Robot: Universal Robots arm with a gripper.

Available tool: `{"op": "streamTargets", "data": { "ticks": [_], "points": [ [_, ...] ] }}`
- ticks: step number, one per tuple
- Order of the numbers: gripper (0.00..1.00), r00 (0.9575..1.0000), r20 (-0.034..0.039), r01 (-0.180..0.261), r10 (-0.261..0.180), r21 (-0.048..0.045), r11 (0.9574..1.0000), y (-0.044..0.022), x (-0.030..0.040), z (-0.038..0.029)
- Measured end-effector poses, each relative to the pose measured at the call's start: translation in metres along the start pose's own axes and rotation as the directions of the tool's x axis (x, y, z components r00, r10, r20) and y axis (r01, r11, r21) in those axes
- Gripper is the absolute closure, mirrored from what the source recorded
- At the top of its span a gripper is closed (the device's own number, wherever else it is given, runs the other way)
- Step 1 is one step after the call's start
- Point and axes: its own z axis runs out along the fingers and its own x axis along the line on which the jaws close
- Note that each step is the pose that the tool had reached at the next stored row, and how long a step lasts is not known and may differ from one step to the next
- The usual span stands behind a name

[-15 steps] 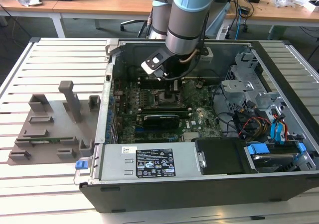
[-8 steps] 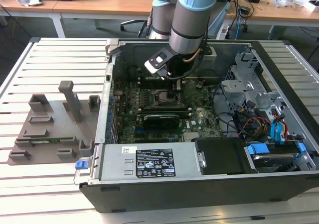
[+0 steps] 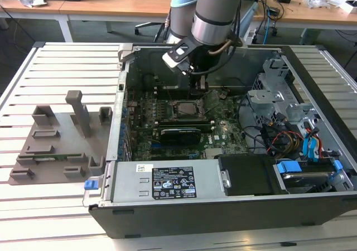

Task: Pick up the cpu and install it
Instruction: 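Place the cpu into insertion slot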

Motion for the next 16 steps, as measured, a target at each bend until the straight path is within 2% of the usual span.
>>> {"op": "streamTargets", "data": {
  "ticks": [1,3,5,7,16],
  "points": [
    [0.89,1.0,0.0,0.0,0.0,0.0,1.0,-0.0008,0.0,-0.0088],
    [0.89,1.0,0.0,0.0,0.0,0.0,1.0,-0.0016,0.0001,-0.0176],
    [0.89,1.0,0.0,0.0,0.0,0.0001,1.0,-0.003,0.0002,-0.0328],
    [0.89,1.0,0.0001,0.0,0.0,0.0001,1.0,-0.004,0.0002,-0.0438],
    [0.89,1.0,0.0,0.0,0.0,0.0,1.0,-0.0041,0.0002,-0.0456]
  ]
}}
